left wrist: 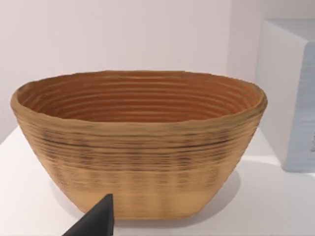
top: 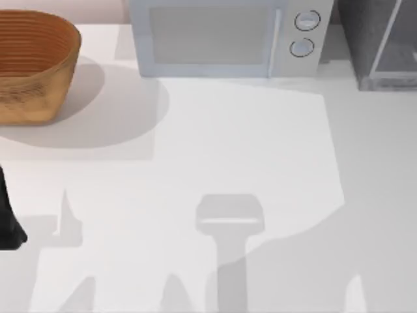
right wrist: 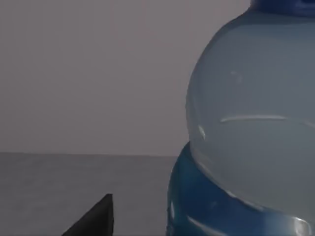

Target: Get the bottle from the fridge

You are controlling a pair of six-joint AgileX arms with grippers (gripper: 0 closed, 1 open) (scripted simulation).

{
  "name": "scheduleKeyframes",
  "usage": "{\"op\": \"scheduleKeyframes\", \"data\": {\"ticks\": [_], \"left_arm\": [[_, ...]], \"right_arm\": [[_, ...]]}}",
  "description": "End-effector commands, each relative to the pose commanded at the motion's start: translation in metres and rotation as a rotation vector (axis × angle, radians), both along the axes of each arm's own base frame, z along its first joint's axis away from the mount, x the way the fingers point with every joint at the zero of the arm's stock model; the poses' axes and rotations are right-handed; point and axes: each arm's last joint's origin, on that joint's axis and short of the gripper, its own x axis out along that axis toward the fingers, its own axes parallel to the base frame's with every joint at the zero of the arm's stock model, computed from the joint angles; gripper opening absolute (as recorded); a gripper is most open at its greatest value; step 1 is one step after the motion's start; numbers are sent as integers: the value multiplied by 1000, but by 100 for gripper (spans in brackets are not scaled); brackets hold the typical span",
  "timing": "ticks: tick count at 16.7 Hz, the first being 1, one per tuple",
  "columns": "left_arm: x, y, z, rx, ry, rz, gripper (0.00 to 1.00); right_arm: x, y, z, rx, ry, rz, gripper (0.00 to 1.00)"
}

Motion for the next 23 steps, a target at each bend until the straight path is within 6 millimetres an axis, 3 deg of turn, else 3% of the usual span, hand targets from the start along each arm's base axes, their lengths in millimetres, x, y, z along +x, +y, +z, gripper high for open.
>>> {"op": "scheduleKeyframes", "data": {"ticks": [13,23], "left_arm": [[0,0,0,0,0,0,100],[0,0,0,0,0,0,100]], "right_arm": [[0,0,0,0,0,0,2],[0,-2,2,1,-2,-3,0]]}}
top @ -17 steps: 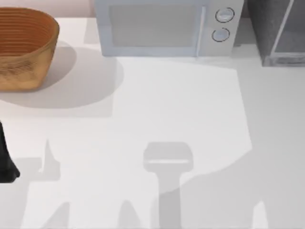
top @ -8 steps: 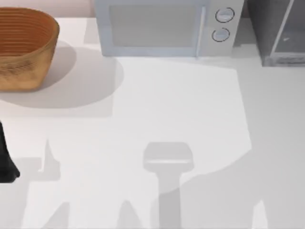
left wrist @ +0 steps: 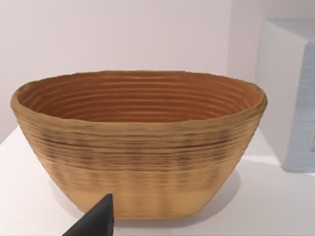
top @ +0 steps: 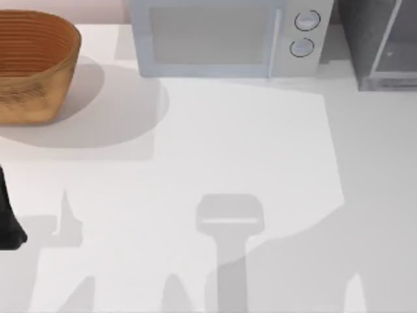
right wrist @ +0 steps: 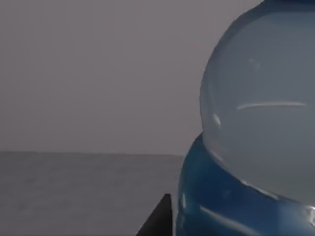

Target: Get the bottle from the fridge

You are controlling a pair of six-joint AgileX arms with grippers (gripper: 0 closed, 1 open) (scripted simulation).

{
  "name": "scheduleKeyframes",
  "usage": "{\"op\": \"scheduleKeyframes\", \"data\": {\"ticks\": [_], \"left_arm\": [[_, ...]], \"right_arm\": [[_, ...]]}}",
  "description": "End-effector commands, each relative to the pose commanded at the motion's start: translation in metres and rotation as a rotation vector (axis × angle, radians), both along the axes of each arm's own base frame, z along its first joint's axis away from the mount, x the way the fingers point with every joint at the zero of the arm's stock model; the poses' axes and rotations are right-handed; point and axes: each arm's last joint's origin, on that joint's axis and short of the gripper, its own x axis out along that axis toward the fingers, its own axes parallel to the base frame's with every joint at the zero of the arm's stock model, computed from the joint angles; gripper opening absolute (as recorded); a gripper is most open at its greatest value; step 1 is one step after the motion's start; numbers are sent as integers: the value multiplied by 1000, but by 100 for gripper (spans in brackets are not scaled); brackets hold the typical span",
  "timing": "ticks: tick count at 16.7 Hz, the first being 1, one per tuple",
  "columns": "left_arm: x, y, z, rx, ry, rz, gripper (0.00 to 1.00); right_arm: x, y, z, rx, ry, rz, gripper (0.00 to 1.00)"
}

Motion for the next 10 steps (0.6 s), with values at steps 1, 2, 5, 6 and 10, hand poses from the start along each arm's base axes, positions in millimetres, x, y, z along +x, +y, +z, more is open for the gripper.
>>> {"op": "scheduleKeyframes", "data": {"ticks": [1,2,5,6,10], "left_arm": [[0,0,0,0,0,0,100],[0,0,0,0,0,0,100],[0,0,0,0,0,0,100],[0,0,0,0,0,0,100],[0,0,0,0,0,0,100]], "right_arm": [[0,0,6,-1,-2,0,0],[0,0,13,0,-2,0,0],[0,0,39,1,5,0,0],[0,0,46,1,2,0,0],[0,0,46,3,6,0,0]]}}
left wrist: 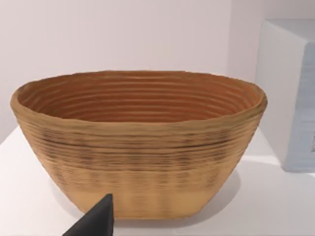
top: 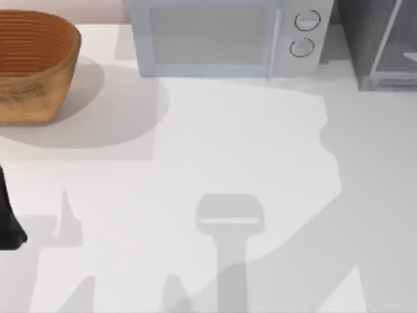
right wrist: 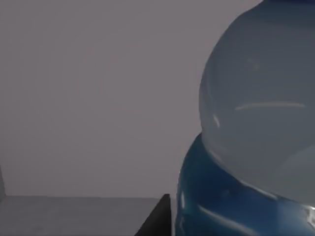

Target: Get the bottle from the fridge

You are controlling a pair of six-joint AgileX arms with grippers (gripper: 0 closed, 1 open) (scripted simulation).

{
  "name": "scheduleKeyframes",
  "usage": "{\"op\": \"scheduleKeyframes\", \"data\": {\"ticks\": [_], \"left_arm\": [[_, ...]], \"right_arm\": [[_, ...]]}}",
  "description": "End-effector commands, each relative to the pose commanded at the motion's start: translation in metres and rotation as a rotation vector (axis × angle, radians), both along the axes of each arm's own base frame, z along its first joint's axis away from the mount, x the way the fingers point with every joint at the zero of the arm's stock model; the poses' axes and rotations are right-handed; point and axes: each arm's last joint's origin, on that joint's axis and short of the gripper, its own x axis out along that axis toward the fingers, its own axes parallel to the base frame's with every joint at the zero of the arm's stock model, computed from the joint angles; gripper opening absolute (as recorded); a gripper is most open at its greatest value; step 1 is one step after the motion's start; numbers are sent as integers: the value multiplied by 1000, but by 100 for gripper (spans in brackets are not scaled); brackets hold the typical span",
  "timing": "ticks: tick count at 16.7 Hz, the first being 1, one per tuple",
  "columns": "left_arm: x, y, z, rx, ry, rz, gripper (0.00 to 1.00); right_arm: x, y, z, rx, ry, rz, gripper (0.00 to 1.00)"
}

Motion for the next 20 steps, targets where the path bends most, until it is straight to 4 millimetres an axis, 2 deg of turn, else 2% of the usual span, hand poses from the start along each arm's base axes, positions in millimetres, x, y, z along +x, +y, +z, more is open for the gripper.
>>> {"op": "scheduleKeyframes", "data": {"ticks": [2,4,6,9,12,14,20], "left_arm": [[0,0,0,0,0,0,100],[0,0,0,0,0,0,100],[0,0,0,0,0,0,100],[0,0,0,0,0,0,100],[0,0,0,0,0,0,100],[0,0,0,0,0,0,100],[0,0,0,0,0,0,100]], "right_arm": [[-4,-1,4,-3,-11,0,0],[-15,-2,12,-9,-34,1,0],[-34,-2,8,-6,-20,0,0],[-68,1,-7,10,34,-1,0],[-94,2,-4,5,18,0,0],[-100,1,0,0,0,0,0],[-102,6,4,2,6,6,0]]}}
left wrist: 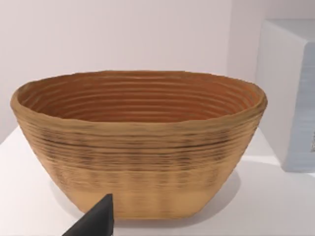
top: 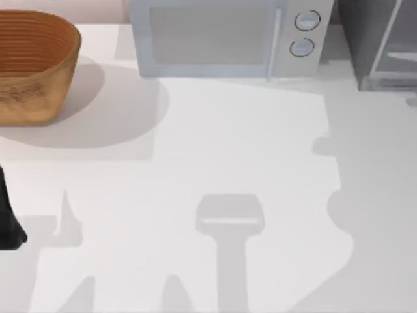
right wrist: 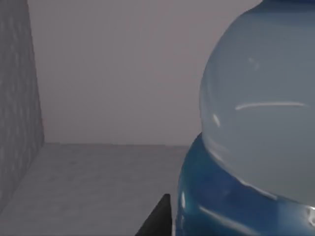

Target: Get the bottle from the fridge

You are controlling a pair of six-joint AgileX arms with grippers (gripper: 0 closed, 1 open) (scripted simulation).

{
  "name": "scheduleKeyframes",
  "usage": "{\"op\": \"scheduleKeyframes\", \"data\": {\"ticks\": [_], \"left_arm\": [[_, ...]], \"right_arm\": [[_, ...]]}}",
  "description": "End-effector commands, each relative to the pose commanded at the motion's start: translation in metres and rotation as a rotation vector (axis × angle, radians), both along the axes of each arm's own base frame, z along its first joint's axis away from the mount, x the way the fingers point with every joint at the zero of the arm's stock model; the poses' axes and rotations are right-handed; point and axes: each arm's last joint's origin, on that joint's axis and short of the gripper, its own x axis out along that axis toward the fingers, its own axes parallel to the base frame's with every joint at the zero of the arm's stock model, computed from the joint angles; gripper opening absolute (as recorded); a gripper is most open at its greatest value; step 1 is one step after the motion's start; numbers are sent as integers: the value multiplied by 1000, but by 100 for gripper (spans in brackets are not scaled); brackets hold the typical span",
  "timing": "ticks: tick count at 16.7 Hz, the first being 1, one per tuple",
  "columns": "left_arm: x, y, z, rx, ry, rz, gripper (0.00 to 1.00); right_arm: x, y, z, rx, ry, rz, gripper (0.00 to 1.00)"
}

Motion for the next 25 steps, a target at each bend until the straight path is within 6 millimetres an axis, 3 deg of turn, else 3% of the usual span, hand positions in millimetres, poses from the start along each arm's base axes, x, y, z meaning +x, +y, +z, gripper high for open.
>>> {"op": "scheduleKeyframes", "data": {"ticks": [3,6,9,12,15,18,22,25], "left_arm": [[0,0,0,0,0,0,100],[0,0,0,0,0,0,100],[0,0,0,0,0,0,100],[0,0,0,0,0,0,100],[0,0,0,0,0,0,100],[0,0,0,0,0,0,100],[0,0,0,0,0,0,100],[0,0,0,0,0,0,100]], "right_arm": [[-15,11,20,-4,1,0,0],[-46,29,50,-9,-3,-3,0],[-95,52,79,-10,-15,-5,0],[-157,73,92,-6,-36,-6,0],[-214,88,79,3,-52,-4,0],[-250,97,51,13,-52,0,0],[-270,102,14,21,-30,6,0],[-273,103,0,23,-16,8,0]]}}
